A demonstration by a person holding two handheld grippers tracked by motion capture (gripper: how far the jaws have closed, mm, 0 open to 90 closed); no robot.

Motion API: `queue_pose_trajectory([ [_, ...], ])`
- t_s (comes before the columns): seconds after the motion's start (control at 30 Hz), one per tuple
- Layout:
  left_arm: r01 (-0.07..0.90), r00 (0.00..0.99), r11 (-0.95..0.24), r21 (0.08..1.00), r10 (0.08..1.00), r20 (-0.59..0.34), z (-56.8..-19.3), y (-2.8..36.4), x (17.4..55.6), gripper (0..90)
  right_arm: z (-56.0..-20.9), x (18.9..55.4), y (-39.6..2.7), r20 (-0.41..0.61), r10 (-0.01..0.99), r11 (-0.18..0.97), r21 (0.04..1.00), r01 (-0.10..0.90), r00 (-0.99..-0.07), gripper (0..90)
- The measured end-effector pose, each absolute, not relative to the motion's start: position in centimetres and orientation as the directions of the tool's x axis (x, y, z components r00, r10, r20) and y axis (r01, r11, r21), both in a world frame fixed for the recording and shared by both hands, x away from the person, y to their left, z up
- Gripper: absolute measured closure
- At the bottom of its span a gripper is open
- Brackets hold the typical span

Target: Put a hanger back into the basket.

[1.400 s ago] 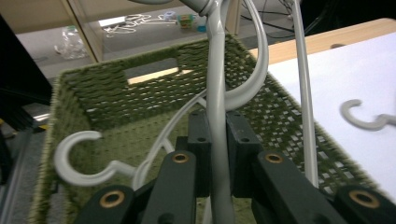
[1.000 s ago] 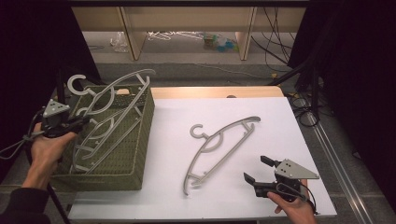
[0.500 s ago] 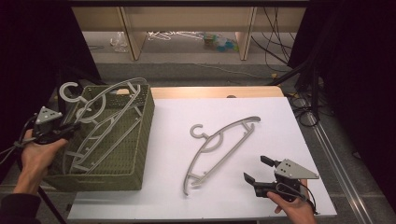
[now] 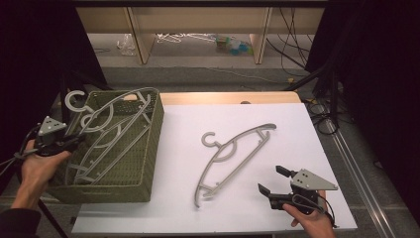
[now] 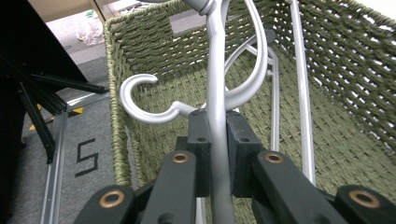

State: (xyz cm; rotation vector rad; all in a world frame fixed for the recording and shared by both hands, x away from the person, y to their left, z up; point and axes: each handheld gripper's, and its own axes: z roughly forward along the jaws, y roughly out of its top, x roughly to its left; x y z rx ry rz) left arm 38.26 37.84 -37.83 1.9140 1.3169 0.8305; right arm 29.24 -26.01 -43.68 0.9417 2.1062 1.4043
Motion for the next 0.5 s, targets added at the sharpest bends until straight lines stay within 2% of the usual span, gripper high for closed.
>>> queue_pose_trajectory([
  [0.07, 0.538, 0.291, -0.297, 0.789, 0.944, 0.156, -37.9, 37.9, 38.4, 81.6, -43.7, 29.2, -26.0, 0.011, 0.740, 0.254, 0.921, 0.295, -0.673, 16.6],
  [0.5, 0.579, 0.293, -0.297, 0.760, 0.945, 0.145, -39.7, 37.9, 38.8, 81.6, -43.6, 29.3, -26.1, -0.008, 0.741, 0.275, 0.915, 0.294, -0.671, 16.7],
])
